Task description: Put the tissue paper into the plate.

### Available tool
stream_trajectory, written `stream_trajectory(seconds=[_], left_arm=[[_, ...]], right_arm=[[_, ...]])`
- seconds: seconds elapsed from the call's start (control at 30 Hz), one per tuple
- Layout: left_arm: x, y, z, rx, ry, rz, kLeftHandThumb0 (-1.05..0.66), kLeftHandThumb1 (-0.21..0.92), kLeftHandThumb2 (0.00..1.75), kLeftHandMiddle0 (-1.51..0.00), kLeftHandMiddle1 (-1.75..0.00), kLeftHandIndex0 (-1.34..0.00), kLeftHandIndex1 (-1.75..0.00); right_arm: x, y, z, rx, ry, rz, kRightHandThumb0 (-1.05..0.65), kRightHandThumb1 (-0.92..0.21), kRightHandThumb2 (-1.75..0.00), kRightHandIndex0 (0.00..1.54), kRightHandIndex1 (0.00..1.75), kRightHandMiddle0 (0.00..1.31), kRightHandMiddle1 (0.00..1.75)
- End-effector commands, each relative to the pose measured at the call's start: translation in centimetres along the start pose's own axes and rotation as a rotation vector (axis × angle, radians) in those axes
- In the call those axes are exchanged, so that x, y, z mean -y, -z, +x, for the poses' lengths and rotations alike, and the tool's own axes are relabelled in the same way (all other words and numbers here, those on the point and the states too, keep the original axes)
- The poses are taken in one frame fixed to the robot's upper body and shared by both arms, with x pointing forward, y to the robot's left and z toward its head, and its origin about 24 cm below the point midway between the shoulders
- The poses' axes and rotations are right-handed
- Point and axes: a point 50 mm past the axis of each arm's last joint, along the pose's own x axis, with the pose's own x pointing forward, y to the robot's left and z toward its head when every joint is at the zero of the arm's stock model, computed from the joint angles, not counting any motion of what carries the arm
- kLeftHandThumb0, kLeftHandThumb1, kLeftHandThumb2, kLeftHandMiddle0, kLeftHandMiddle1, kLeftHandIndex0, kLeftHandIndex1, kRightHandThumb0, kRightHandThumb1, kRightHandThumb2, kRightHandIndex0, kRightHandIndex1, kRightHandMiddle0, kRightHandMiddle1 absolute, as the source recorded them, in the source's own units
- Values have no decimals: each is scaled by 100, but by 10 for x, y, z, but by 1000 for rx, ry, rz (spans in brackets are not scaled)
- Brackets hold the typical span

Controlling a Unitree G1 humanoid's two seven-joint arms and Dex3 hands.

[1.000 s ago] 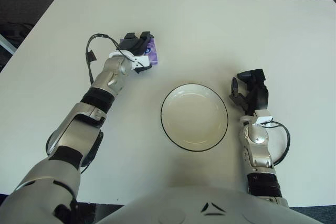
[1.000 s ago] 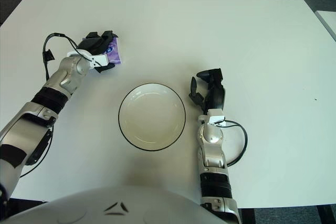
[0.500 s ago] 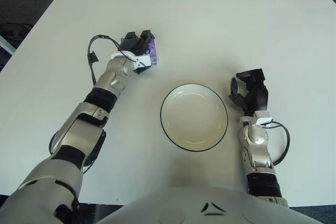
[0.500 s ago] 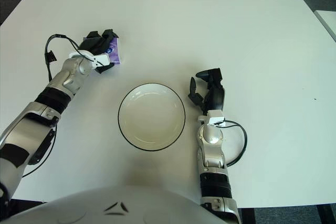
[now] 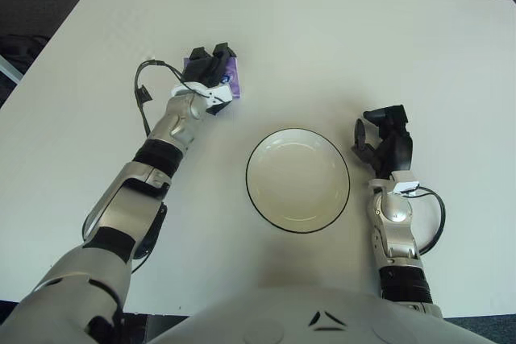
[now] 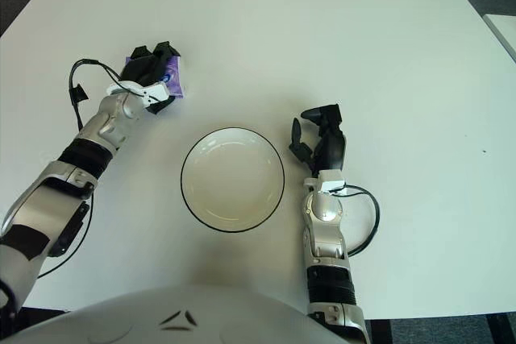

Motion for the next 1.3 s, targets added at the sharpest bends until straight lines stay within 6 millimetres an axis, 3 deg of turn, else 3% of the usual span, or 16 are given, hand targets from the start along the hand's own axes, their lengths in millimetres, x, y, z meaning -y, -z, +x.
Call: stream_trajectory(seconds=[0.0, 0.57, 1.1, 1.27], left_arm=[[80, 33, -46, -197, 203, -168, 0, 2, 163, -86, -166, -60, -174], [78, 37, -53, -103, 86, -604, 0, 4, 158, -87, -159, -59, -175], [56, 33, -46, 34, 67, -911, 0, 5, 160, -82, -167, -59, -175], [37, 23, -38, 159, 112, -1060, 0, 1, 164, -87, -165, -62, -175]], right_arm=[[6, 25, -19, -147, 18, -32, -38, -69, -85, 62, 118, 33, 175], [9, 26, -18, -183, 6, -53, -37, -77, -75, 57, 119, 28, 175], [6, 26, -15, -165, -5, -45, -37, -79, -71, 55, 117, 27, 175], [6, 26, -14, -153, -10, -41, -37, -78, -73, 55, 116, 28, 175]])
